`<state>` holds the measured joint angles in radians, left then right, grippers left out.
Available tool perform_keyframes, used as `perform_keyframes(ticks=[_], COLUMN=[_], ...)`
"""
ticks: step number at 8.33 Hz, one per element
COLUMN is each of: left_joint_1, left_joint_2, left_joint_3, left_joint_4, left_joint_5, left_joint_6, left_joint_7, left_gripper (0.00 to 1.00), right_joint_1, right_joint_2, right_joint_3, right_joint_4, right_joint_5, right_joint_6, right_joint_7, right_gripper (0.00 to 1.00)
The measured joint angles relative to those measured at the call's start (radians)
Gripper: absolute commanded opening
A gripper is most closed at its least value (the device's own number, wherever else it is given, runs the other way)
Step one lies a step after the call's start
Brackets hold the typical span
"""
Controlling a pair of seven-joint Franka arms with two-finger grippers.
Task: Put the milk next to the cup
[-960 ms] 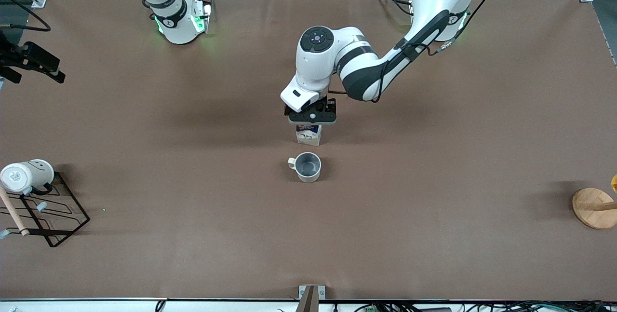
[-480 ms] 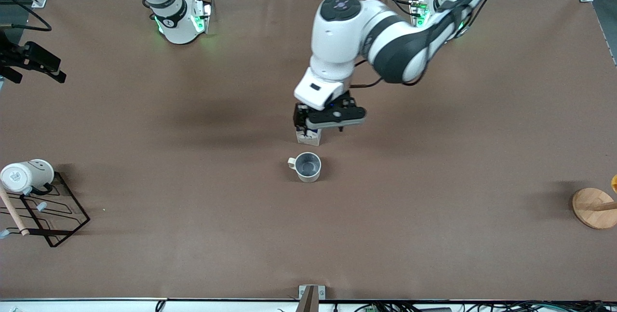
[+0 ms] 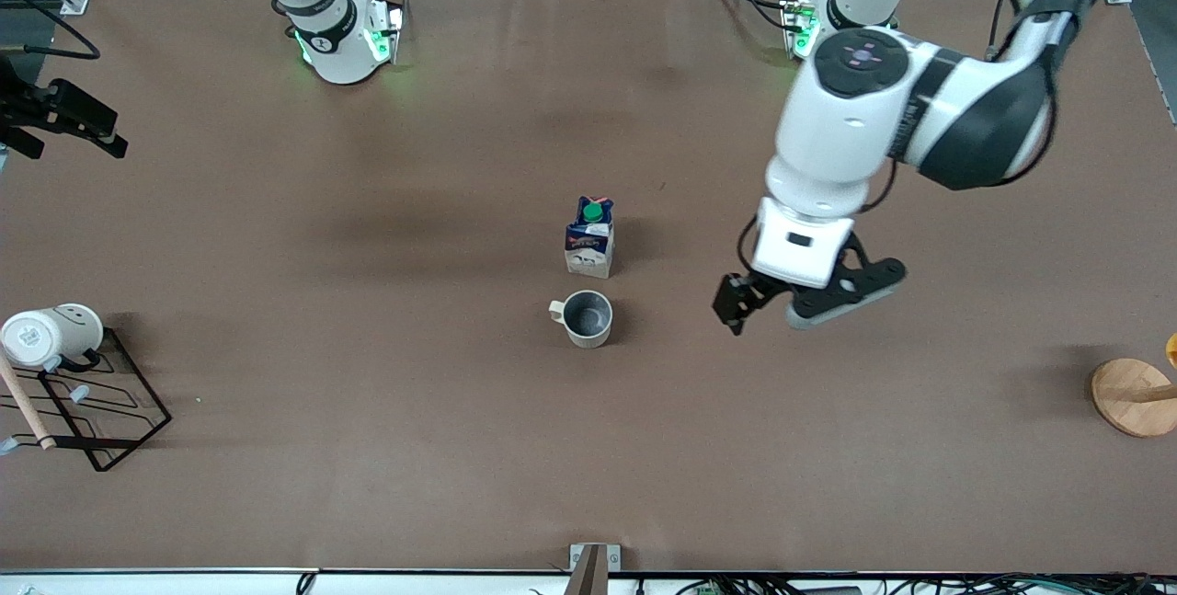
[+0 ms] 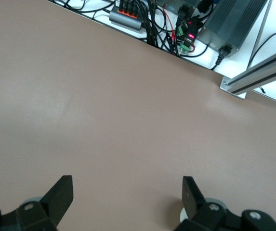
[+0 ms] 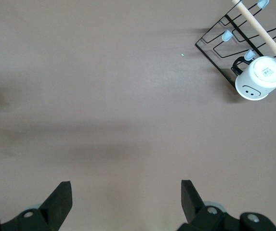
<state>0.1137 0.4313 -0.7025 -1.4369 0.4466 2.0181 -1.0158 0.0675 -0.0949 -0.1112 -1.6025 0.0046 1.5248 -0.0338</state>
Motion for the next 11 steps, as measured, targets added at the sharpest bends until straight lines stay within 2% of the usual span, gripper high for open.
perform_keyframes(ticks=[1,2,4,5,6,8,9,11], left_joint_1=[-0.039,-0.105,-0.174,-0.188,-0.191,-0.187,-0.176,-0.161], left_joint_2=[-0.066,-0.148,-0.270,-0.323,-0.381,-0.508,-0.544,-0.556], left_joint_3=[0.161,0.359,0.615,0.697,0.741,0.761,0.761,0.761], left_joint_4=[0.001,0.003,-0.013,-0.052,-0.115,-0.247,-0.274,-0.260], left_joint_5=[-0.167,-0.307,-0.435,-0.469,-0.481,-0.482,-0.481,-0.480], left_joint_6=[-0.018,-0.096,-0.220,-0.236,-0.239,-0.239,-0.261,-0.360], left_joint_7=[0.201,0.418,0.717,0.827,0.901,0.951,0.960,1.047], left_gripper=[1.00,1.00,1.00,1.00,1.00,1.00,1.00,1.00], right_joint_1=[0.002,0.006,0.012,0.012,0.013,0.018,0.018,0.018], right_joint_2=[0.000,0.000,0.002,0.002,0.002,0.003,0.003,0.004], right_joint_3=[0.001,0.004,0.008,0.008,0.009,0.009,0.009,0.006], right_joint_4=[0.000,0.000,-0.001,-0.002,-0.002,-0.002,-0.003,-0.003], right_joint_5=[0.000,0.000,0.000,0.000,0.000,0.000,0.000,0.000], right_joint_6=[-0.002,-0.003,-0.005,-0.005,-0.005,-0.005,-0.005,-0.005], right_joint_7=[0.000,0.000,0.000,0.000,0.000,0.000,0.000,0.000], right_gripper=[1.00,1.00,1.00,1.00,1.00,1.00,1.00,1.00])
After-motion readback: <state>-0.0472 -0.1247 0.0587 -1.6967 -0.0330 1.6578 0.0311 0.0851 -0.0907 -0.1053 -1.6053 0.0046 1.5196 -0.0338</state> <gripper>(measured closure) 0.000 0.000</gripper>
